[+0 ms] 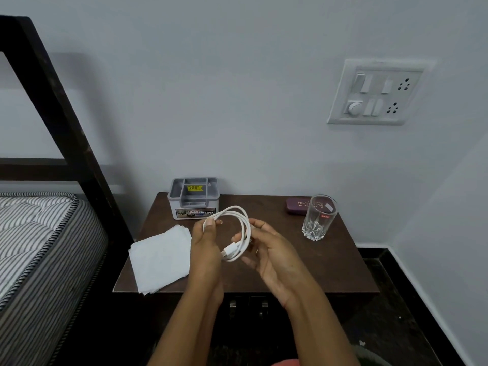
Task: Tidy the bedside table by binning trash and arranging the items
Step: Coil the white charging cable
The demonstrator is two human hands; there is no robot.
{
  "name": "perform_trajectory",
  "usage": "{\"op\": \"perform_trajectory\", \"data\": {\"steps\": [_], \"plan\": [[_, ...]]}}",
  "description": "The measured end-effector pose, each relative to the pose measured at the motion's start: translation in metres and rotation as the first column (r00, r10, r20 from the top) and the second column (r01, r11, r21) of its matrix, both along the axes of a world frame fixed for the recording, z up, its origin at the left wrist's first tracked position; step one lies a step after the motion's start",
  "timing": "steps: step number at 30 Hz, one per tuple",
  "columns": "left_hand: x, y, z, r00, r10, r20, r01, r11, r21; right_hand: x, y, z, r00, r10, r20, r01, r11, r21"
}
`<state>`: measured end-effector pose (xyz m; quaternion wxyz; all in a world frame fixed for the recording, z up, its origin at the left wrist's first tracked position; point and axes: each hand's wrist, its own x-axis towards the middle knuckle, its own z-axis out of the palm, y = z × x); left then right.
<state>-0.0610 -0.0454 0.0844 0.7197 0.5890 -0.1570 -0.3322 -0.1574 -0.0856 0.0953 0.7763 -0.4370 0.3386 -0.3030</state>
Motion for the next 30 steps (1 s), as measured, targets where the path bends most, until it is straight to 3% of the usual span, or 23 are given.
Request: {"op": "perform_trajectory", "data": {"steps": [2,7,10,12,15,18,21,24,30], "plan": [[0.003,-0.001,-0.003,0.999,-0.013,-0.032,0.013,1.0,0.003,0.002,0.0,-0.002,0.999,0.043,-0.02,-0.044,0.998,-0.036],[0.002,-0.002,-0.007,0.984,-0.042,-0.174,0.035,0.998,-0.043,0.005,0.004,0.0,0.993,0.065,0.098,-0.062,0.997,-0.037],[0.0,-0.003,-0.005,0.927,-0.095,-0.363,0.042,0.988,-0.151,0.014,0.009,-0.003,0.989,-0.081,0.123,0.084,0.996,-0.02],[-0.002,-0.004,-0.005,0.893,-0.16,-0.42,0.074,0.974,-0.213,0.017,0.011,-0.004,0.972,-0.235,0.008,0.232,0.955,-0.183],[-0.007,-0.004,-0.005,0.872,-0.246,-0.424,0.129,0.95,-0.285,0.015,0.01,-0.002,0.923,-0.375,-0.083,0.262,0.775,-0.575],[-0.006,-0.002,-0.004,0.83,-0.349,-0.434,0.18,0.906,-0.384,0.011,0.007,-0.004,0.829,-0.539,-0.15,0.147,0.468,-0.871],[-0.007,0.0,-0.001,0.783,-0.437,-0.443,0.206,0.854,-0.478,0.011,0.007,-0.004,0.731,-0.665,-0.15,0.067,0.289,-0.955],[-0.01,-0.003,-0.004,0.753,-0.398,-0.525,0.117,0.865,-0.488,0.015,0.008,-0.002,0.672,-0.732,-0.112,0.035,0.182,-0.983],[-0.001,-0.004,-0.005,0.686,-0.364,-0.63,-0.011,0.86,-0.509,0.022,0.015,0.002,0.666,-0.744,-0.051,0.012,0.079,-0.997]]}}
